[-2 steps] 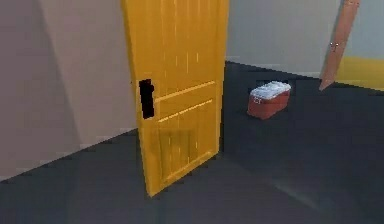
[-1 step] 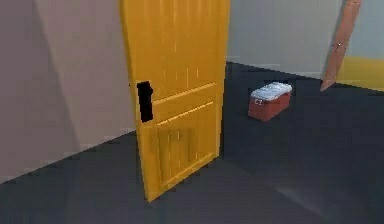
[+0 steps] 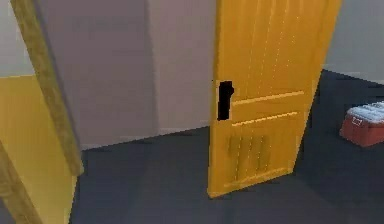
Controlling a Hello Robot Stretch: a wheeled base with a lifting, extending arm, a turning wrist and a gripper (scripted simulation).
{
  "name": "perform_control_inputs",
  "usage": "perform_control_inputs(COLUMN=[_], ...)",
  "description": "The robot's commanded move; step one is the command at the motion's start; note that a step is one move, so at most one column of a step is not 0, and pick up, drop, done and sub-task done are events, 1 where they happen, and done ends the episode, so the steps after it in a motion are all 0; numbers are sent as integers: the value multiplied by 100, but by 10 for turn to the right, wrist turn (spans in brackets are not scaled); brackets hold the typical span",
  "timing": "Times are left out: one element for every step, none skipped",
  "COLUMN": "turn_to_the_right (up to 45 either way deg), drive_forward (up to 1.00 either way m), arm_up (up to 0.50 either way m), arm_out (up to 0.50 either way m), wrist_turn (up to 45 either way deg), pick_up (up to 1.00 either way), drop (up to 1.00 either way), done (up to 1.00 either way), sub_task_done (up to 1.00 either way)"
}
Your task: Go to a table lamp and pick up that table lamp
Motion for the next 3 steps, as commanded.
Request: perform_control_inputs(turn_to_the_right=[0,-390,0], drive_forward=[70,0,5], arm_up=[0,0,0], arm_out=[0,0,0], wrist_turn=[0,0,0], pick_up=[0,0,0], drop=[0,0,0], done=[0,0,0], sub_task_done=[0,0,0])
